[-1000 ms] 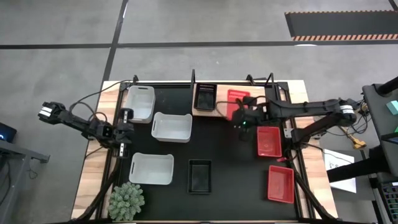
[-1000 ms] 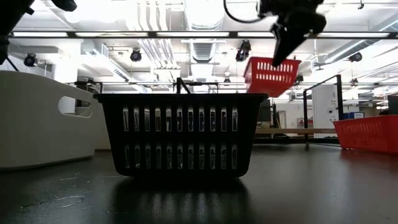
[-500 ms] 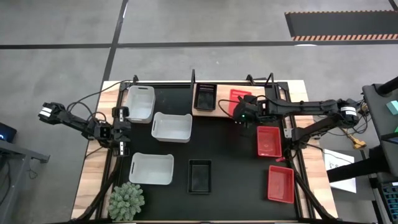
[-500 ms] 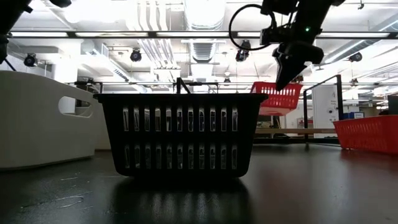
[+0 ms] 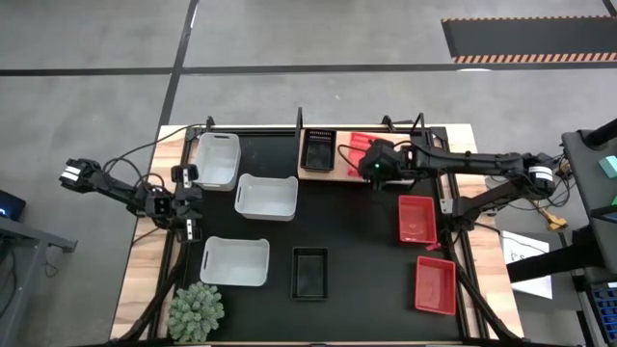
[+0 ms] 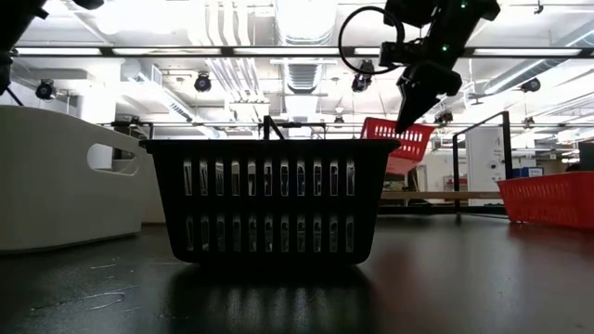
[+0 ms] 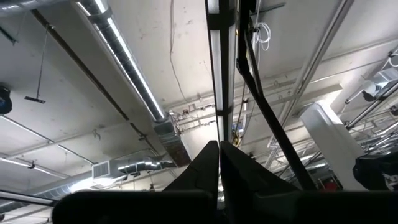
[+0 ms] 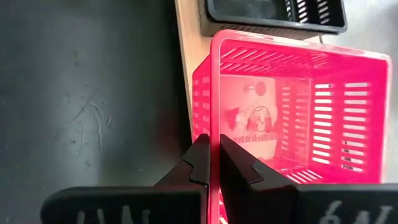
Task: Stack baskets on shelf by color
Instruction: Put the bottom left red bin on the shelf
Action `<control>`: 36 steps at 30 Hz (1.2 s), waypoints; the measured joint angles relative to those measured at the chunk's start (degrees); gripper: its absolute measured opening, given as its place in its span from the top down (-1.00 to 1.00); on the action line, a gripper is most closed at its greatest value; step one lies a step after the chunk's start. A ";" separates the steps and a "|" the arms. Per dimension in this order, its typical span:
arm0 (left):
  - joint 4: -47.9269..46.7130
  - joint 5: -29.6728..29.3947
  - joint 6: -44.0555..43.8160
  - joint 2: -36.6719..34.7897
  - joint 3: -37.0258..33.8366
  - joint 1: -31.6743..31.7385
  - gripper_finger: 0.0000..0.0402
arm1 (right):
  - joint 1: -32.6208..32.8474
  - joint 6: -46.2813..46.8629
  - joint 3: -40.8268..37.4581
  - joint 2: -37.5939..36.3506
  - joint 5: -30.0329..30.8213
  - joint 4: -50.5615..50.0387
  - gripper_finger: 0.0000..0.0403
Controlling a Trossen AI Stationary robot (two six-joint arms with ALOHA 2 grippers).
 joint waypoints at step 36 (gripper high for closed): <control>-0.02 0.02 1.06 -0.04 -0.04 0.00 1.00 | -2.01 -5.64 8.44 16.33 5.04 1.35 0.54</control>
